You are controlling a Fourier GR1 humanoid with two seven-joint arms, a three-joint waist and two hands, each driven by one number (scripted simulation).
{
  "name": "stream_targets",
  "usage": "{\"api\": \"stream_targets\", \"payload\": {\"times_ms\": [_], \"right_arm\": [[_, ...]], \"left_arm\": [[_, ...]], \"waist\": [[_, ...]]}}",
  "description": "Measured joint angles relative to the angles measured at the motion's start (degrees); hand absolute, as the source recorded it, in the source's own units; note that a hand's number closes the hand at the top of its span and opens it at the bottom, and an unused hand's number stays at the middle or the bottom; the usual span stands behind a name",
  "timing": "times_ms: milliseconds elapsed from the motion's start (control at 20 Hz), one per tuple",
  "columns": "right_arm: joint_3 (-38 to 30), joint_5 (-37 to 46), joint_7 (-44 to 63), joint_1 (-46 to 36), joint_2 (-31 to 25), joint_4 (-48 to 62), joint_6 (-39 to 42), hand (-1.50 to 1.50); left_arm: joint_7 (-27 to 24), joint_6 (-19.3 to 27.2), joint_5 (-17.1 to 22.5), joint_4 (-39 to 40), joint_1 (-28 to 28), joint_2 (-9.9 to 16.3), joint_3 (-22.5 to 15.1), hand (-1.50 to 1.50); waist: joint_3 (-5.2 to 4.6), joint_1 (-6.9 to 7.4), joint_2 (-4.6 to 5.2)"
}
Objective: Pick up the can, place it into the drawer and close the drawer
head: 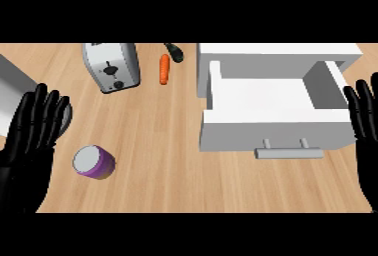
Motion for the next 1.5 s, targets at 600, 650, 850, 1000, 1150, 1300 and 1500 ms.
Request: {"api": "stream_targets", "payload": {"times_ms": [600,650,850,1000,1150,1300,1500], "right_arm": [[-1.86,-0.73,7.99,5.13,2.23,1.65,-3.08,-1.50],[-1.60,-0.58,9.48,5.91,2.44,0.54,-3.48,-1.50],[-1.94,-0.22,11.55,6.78,2.49,0.45,-3.67,-1.50],[-2.49,-0.43,9.90,6.79,2.84,2.49,-3.05,-1.50],[-3.74,-1.17,10.88,6.29,2.50,2.17,-2.72,-1.50],[-4.51,-1.48,10.74,6.54,2.33,1.72,-2.03,-1.50],[-4.95,-1.42,9.85,7.24,2.61,1.94,-1.48,-1.50]], "left_arm": [[9.43,4.20,5.98,-5.01,14.52,-1.44,9.90,-1.50],[10.48,4.36,6.47,-5.76,15.88,-1.56,10.55,-1.50],[14.64,4.17,8.91,-8.40,17.93,-0.85,14.06,-1.50],[16.24,4.05,9.16,-8.69,17.23,-1.20,14.87,-1.50],[16.82,3.69,8.20,-8.86,16.95,-2.04,14.76,-1.50],[18.05,3.86,6.89,-7.65,15.00,-2.61,14.06,-1.50],[15.82,3.45,5.11,-3.09,14.35,-4.21,12.82,-1.50]], "waist": [[1.54,1.57,1.28],[1.57,1.52,1.26],[1.59,1.34,1.24],[1.62,1.20,1.27],[1.62,1.13,1.28],[1.62,1.04,1.28],[1.61,0.98,1.29]]}}
